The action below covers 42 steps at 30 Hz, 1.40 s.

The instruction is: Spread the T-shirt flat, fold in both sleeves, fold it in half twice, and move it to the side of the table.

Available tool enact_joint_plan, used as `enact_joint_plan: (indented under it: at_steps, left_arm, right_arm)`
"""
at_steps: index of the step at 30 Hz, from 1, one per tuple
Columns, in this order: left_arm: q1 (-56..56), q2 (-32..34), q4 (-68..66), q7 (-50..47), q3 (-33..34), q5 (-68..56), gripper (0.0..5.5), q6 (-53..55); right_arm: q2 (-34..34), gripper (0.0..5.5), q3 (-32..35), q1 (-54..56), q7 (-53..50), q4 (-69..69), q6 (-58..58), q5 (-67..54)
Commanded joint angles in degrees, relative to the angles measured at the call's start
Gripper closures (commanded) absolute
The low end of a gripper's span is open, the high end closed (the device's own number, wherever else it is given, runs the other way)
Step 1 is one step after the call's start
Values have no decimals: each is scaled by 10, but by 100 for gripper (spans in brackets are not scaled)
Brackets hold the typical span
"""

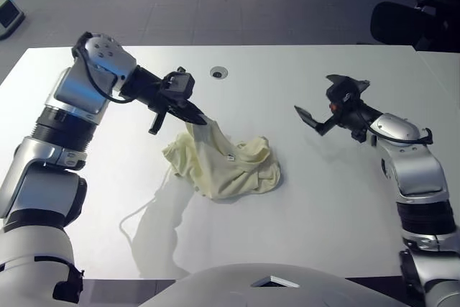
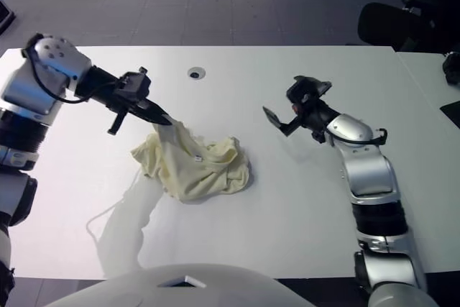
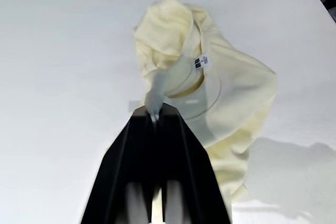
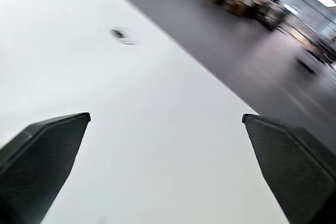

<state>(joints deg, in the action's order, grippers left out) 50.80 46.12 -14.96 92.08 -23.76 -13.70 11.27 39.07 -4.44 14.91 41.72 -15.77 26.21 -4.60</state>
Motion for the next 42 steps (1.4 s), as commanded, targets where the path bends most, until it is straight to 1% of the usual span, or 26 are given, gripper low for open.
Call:
enact_joint_plan:
  at_steps: [1, 4, 9, 14, 15, 16, 18, 29, 31, 34, 42]
  left_arm:
    - [15, 21, 46, 4, 16, -14, 548, 14]
    - [8, 26, 72, 4, 19, -15, 548, 22]
    - [7, 34, 89, 4, 15, -23, 548, 23]
    - [8, 43, 105, 4, 13, -32, 548, 23]
    - [8, 43, 106, 4, 12, -33, 550, 23]
    - [7, 44, 109, 4, 12, -34, 550, 23]
    - [3, 46, 115, 4, 13, -35, 550, 25]
    - [-11, 54, 142, 4, 14, -41, 550, 35]
    - [-9, 55, 142, 4, 15, -41, 550, 36]
    - [-9, 59, 141, 4, 15, -41, 550, 35]
    - [-4, 54, 131, 4, 15, -36, 550, 30]
  right_arm:
    - [49, 10, -44, 14, 97, -16, -34, -7]
    - [60, 10, -83, 30, 136, -9, -66, 14]
    - [49, 10, -140, 44, 150, 4, -106, 61]
    - [38, 10, -169, 61, 153, 31, -148, 96]
    - [35, 31, -174, 65, 151, 36, -157, 104]
    - [30, 39, -176, 69, 149, 39, -164, 109]
    - [23, 71, -179, 73, 150, 40, -172, 113]
    - [7, 265, -191, 68, 168, 24, -186, 118]
    - [6, 298, -192, 67, 170, 24, -188, 118]
    - [7, 363, -191, 65, 176, 21, -191, 116]
    - [16, 504, -177, 67, 202, 16, -183, 97]
